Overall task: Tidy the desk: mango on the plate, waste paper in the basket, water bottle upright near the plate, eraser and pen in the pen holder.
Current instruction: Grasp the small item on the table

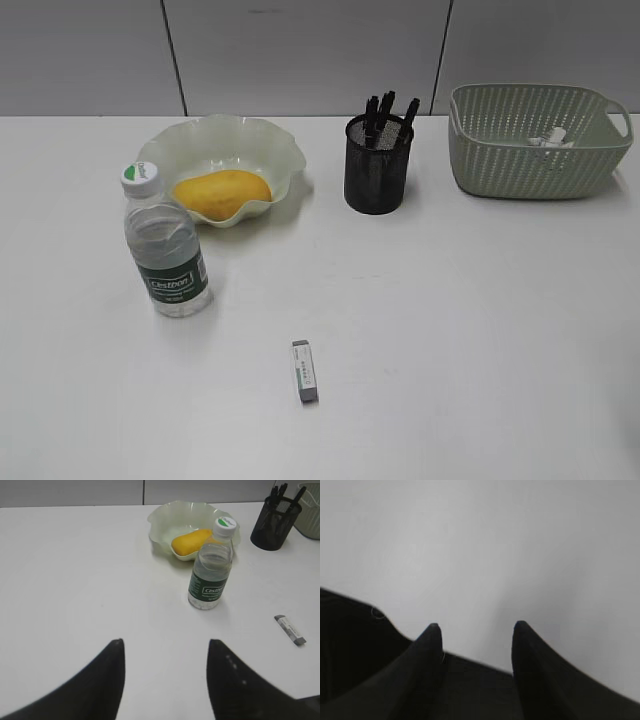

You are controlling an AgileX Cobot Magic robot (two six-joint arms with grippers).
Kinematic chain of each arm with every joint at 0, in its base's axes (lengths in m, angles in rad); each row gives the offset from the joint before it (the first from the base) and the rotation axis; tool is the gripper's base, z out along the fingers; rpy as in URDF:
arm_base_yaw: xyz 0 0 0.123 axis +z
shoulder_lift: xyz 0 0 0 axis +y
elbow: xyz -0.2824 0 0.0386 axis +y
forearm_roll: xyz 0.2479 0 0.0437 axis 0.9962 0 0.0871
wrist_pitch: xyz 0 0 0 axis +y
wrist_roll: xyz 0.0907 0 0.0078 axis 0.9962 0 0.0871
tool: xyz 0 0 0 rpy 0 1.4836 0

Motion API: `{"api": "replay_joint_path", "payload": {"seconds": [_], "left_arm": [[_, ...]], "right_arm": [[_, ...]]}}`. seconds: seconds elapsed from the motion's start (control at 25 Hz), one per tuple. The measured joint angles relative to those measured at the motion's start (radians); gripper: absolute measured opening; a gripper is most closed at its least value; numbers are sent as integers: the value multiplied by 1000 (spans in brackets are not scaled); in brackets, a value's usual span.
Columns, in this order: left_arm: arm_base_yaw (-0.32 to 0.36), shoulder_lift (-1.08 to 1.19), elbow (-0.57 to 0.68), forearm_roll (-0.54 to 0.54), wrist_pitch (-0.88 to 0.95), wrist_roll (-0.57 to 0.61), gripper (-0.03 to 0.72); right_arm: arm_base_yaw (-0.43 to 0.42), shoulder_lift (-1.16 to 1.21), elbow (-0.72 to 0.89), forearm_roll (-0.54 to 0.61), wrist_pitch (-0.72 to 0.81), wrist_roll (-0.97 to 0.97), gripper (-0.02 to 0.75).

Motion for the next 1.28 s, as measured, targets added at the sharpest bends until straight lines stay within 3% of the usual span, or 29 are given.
{"api": "replay_joint_path", "payload": {"seconds": [0.12, 0.32, 0.52, 0.64, 0.76, 0.88, 0.96, 1.04, 1.12, 1.2, 1.28], "left_arm": [[0, 0, 0, 0, 0, 0, 372], [0, 62, 0, -14, -5, 33, 365], [0, 258, -56, -176, -126, 156, 363], [0, 428, -136, -325, -218, 322, 347], [0, 611, -249, -498, -248, 544, 274], [-19, 760, -367, -586, -255, 667, 243], [-67, 867, -430, -601, -255, 691, 237], [-165, 947, -470, -600, -266, 699, 235], [-304, 1012, -495, -597, -299, 703, 235], [-494, 1082, -500, -566, -381, 686, 234], [-678, 1179, -502, -445, -462, 555, 234]], "right_arm": [[0, -259, 91, 0, 161, 18, 369], [0, -647, 186, 2, 179, 20, 368], [0, -933, 204, 3, 169, 20, 368], [0, -1024, 207, 2, 169, 19, 368], [0, -1040, 206, -3, 169, 19, 368], [0, -1040, 206, -4, 169, 18, 368], [0, -1040, 206, -4, 169, 18, 368], [0, -1040, 206, -4, 169, 18, 366], [0, -1040, 206, -5, 169, 18, 366], [0, -1040, 206, -5, 169, 17, 366], [0, -1040, 206, -5, 169, 17, 364]]}}
